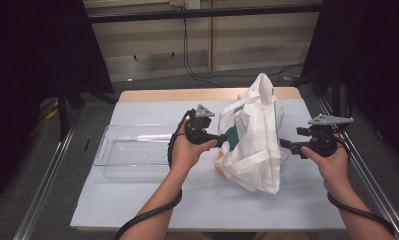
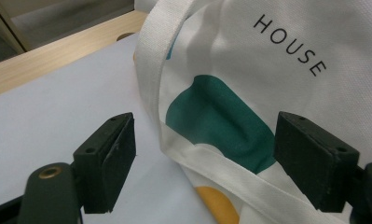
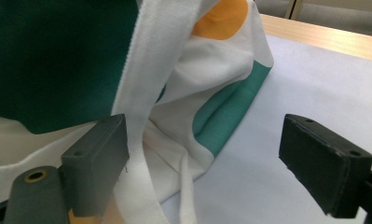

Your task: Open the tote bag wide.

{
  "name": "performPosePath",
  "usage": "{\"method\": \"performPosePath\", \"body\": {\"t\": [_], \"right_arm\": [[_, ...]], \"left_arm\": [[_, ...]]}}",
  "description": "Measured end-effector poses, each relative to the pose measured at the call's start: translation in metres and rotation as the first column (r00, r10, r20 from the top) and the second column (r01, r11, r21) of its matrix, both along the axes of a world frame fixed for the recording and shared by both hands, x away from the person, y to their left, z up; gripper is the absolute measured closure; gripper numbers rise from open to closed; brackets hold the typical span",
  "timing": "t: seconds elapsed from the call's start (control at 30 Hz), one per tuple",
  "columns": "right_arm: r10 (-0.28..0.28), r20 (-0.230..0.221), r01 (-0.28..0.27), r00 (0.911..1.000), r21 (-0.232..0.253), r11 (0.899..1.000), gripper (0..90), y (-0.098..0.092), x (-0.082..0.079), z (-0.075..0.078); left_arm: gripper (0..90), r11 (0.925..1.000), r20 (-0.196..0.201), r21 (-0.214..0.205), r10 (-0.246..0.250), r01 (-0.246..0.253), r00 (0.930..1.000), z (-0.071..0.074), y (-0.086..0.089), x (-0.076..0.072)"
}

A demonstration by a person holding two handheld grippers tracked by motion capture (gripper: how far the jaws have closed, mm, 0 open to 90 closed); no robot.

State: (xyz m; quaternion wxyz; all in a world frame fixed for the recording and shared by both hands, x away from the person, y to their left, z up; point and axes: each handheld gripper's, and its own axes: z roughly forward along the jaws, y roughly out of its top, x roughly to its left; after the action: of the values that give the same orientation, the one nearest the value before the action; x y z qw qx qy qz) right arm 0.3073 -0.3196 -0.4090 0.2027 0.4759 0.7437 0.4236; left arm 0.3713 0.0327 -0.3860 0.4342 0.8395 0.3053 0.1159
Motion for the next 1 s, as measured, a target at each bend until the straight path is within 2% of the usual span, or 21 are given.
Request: {"method": "performPosePath", "body": {"t": [0.2,0.3,0.47,0.5,0.6,0.63,0.7,0.73,0.77,0.87,1.0], "right_arm": [[0.018,0.005,-0.018,0.9998,0.018,1.000,15.3,0.005,-0.005,0.007],[0.025,0.002,-0.025,0.9997,0.003,1.000,16.0,0.008,-0.005,0.009],[0.023,-0.007,-0.022,0.9997,0.020,1.000,17.5,0.011,-0.001,0.009],[0.021,-0.011,-0.021,0.9997,0.019,1.000,18.5,0.012,0.000,0.009],[0.020,-0.012,-0.019,0.9997,0.020,1.000,19.0,0.014,0.004,0.008],[0.017,-0.009,-0.017,0.9998,0.029,0.999,19.1,0.015,0.005,0.009],[0.010,-0.017,-0.010,0.9998,0.044,0.999,20.1,0.015,0.007,0.009],[0.005,-0.021,-0.004,0.9998,0.050,0.999,21.5,0.015,0.009,0.009],[0.008,-0.025,-0.007,0.9997,0.057,0.998,24.6,0.016,0.010,0.009],[0.012,-0.035,-0.010,0.9993,0.056,0.998,28.1,0.017,0.013,0.008],[0.014,-0.039,-0.011,0.9992,0.063,0.998,34.2,0.018,0.016,0.007]], "left_arm": [[22.1,1.0000,0.006,-0.001,-0.005,0.005,1.0000,0.001,-0.001,-0.001],[22.6,0.9999,0.007,0.012,-0.006,0.006,1.0000,0.001,-0.002,-0.001],[24.6,1.0000,0.011,0.007,0.004,-0.004,0.9999,0.001,-0.003,0.003],[25.2,0.9998,0.013,0.019,0.005,-0.005,0.9999,0.002,-0.004,0.005],[25.3,0.9997,0.017,0.020,0.015,-0.015,0.9998,0.001,-0.005,0.009],[25.4,0.9992,0.022,0.036,0.015,-0.016,0.9996,0.002,-0.005,0.011],[26.0,0.9995,0.025,0.023,0.022,-0.023,0.9994,0.000,-0.008,0.014],[26.3,0.9993,0.023,0.031,0.020,-0.021,0.9995,0.000,-0.009,0.016],[27.2,0.9996,0.027,0.015,0.024,-0.024,0.9994,-0.001,-0.011,0.018],[30.3,0.9992,0.021,0.027,0.029,-0.029,0.9994,-0.002,-0.014,0.024],[34.0,0.9988,0.031,0.031,0.038,-0.039,0.9988,-0.001,-0.018,0.031]]}}
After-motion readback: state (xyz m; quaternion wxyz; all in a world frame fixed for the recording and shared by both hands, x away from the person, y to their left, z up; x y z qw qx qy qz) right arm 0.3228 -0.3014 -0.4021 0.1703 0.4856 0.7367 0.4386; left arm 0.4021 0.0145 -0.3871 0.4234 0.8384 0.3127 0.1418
